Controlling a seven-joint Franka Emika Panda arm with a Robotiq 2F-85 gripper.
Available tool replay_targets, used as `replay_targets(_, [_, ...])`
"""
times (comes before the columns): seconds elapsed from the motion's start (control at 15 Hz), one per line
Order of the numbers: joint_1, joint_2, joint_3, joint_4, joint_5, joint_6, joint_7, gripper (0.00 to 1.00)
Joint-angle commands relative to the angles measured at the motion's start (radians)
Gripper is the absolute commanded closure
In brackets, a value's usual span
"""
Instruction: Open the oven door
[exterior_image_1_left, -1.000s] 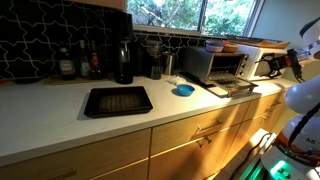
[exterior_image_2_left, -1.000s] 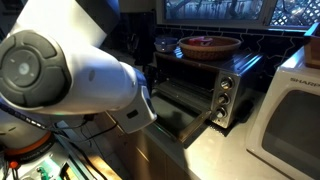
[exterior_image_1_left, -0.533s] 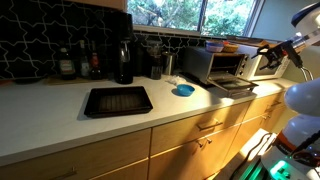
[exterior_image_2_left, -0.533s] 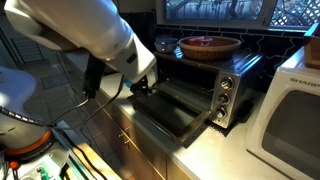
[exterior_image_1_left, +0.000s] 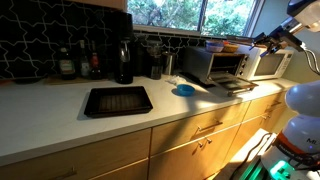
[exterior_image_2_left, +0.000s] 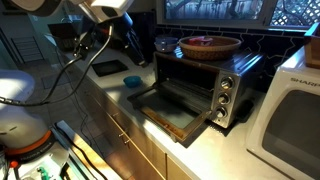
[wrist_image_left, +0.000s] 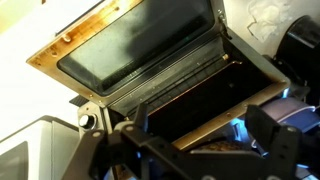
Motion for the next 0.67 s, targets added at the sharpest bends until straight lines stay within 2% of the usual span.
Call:
replay_targets(0.0, [0.020, -0.101, 0.032, -0.050, -0.153, 0.011, 0.068, 0.00])
replay_targets(0.07, [0.058, -0.051, -0.015, -0.009, -0.131, 0.005, 0.069, 0.00])
replay_targets(0.6, [0.080, -0.063, -0.031, -0.009, -0.146, 0.002, 0.081, 0.00])
